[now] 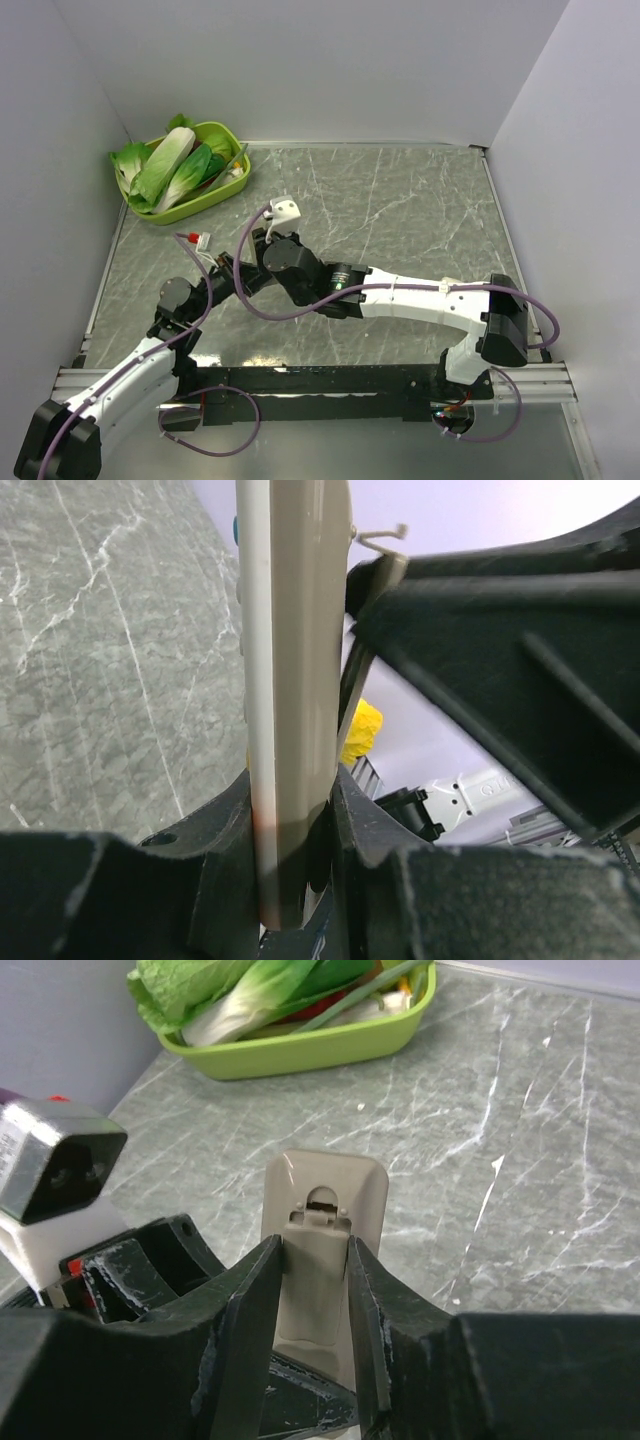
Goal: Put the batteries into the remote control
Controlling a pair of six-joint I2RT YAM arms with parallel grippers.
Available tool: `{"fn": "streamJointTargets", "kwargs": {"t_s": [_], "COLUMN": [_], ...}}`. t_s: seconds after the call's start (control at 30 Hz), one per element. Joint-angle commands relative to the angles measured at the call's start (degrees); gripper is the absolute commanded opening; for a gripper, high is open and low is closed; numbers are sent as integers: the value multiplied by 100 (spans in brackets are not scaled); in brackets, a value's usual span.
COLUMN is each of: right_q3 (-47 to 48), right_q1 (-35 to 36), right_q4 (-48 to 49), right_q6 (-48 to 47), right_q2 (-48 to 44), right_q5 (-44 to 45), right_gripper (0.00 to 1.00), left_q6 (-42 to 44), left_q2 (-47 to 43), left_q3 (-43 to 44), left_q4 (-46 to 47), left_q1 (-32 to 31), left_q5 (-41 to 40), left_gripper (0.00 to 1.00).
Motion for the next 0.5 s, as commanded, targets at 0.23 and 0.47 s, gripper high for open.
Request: {"fn": "streamJointTargets", "kwargs": {"t_s": [0.23,0.47], "right_q3": [114,158], "right_q1": [51,16], "right_q4": [-208,65], "right_q6": [6,-557], "right_q2": [145,-39], "right_q5": [-6,-164], "right_gripper": [55,77], "left_q6": [-222,-371], "left_q2": [-134,-90], "left_q3": [142,71], "left_q4": [790,913], "left_q1": [-3,-3], "left_q5": [-99,-108], "left_gripper": [2,2]}}
